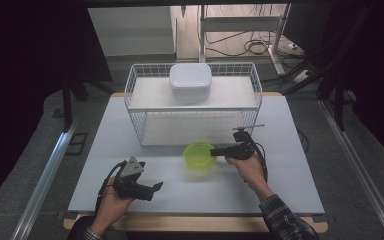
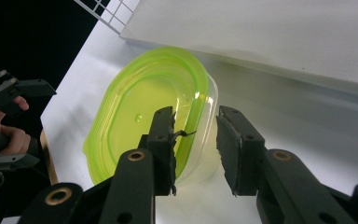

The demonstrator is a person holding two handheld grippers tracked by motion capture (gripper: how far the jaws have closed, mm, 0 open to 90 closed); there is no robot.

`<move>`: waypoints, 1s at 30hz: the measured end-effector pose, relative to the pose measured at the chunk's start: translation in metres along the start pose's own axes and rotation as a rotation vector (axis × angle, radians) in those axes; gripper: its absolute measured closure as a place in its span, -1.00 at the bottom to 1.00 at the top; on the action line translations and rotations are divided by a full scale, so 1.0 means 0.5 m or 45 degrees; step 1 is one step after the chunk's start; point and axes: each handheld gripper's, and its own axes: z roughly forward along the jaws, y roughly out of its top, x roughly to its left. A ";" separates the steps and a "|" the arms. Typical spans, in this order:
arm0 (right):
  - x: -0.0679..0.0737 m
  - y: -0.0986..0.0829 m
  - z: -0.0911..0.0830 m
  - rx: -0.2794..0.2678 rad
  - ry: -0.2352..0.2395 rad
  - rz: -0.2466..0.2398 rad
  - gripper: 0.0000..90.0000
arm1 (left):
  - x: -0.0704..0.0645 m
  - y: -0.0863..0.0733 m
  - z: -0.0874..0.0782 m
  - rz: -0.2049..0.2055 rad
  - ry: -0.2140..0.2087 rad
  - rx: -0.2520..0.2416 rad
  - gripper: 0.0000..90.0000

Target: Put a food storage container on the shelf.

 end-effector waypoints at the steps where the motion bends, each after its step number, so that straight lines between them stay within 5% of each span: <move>1: 0.000 -0.001 0.001 0.004 0.005 0.016 0.51 | 0.000 0.000 0.000 0.001 0.000 0.000 -0.89; 5: -0.005 -0.005 -0.001 0.018 0.071 0.089 0.77 | 0.000 0.000 0.000 0.001 -0.001 0.001 -0.89; 9: -0.002 -0.005 -0.001 0.028 0.113 0.116 0.80 | 0.000 0.000 0.000 0.001 -0.001 0.001 -0.89; 21: 0.009 0.000 -0.021 -0.030 0.137 0.116 0.81 | 0.002 -0.001 -0.001 -0.005 0.006 -0.003 -0.89; 30: 0.054 0.020 -0.059 -0.087 0.200 0.072 0.81 | 0.007 -0.001 -0.005 -0.024 0.013 -0.022 -0.90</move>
